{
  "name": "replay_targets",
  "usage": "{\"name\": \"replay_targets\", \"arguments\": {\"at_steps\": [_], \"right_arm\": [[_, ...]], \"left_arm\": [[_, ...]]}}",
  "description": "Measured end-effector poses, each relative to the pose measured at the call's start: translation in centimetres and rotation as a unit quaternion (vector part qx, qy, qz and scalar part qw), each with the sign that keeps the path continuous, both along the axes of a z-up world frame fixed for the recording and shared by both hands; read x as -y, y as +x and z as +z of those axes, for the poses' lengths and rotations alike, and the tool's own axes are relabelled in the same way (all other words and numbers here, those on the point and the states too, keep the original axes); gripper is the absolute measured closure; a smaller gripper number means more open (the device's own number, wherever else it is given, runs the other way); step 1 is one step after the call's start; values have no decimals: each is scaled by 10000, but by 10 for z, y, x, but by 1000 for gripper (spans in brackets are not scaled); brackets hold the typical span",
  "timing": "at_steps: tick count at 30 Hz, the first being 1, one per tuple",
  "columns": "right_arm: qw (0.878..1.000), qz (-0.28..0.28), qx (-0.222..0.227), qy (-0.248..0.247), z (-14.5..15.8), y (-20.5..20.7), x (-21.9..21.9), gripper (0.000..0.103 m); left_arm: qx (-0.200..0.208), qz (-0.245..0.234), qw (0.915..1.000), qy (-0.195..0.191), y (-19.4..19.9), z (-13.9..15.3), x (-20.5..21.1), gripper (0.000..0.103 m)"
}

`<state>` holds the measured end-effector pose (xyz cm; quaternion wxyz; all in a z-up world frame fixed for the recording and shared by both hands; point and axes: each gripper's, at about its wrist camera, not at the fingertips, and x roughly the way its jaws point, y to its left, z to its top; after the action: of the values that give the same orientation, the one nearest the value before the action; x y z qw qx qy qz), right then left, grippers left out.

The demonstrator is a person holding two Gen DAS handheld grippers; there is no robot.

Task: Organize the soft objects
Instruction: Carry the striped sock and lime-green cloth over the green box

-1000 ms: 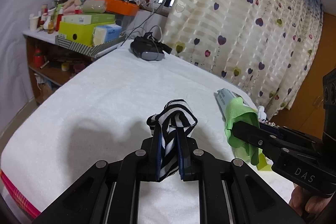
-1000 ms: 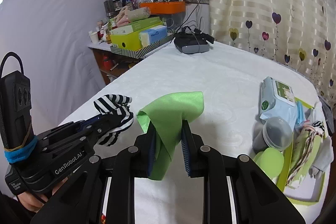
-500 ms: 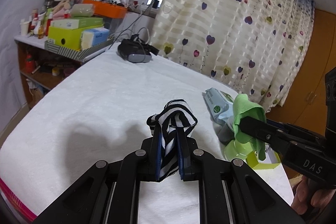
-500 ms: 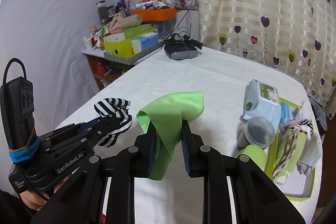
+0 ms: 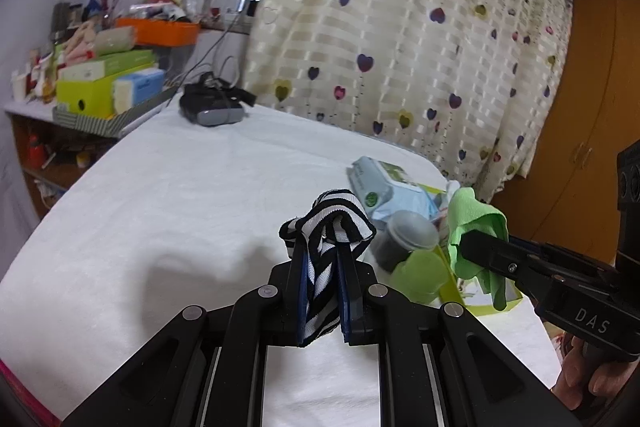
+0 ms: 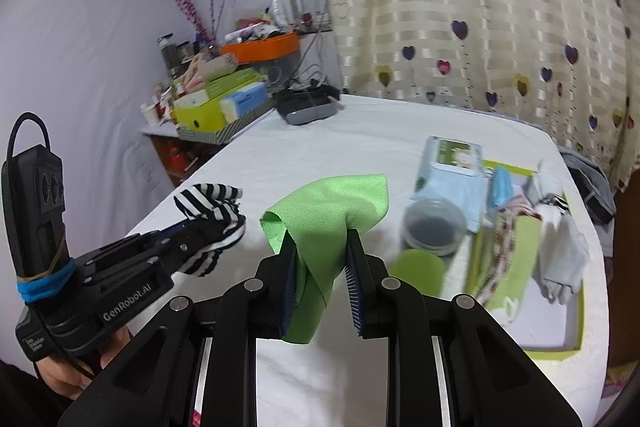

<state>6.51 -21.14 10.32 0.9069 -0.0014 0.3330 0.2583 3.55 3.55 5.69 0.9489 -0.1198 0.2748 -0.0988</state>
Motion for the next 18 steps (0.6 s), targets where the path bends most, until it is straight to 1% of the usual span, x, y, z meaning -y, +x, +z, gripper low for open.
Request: {"name": "replay_targets", "arguments": {"at_steps": [8, 18], "right_arm": [[9992, -330, 1, 236, -1, 3, 43, 80], [9959, -778, 1, 453, -6, 5, 95, 80]], "left_arm": [[19, -306, 9994, 137, 10, 6, 39, 91], [73, -693, 9974, 201, 16, 7, 78, 91]]}}
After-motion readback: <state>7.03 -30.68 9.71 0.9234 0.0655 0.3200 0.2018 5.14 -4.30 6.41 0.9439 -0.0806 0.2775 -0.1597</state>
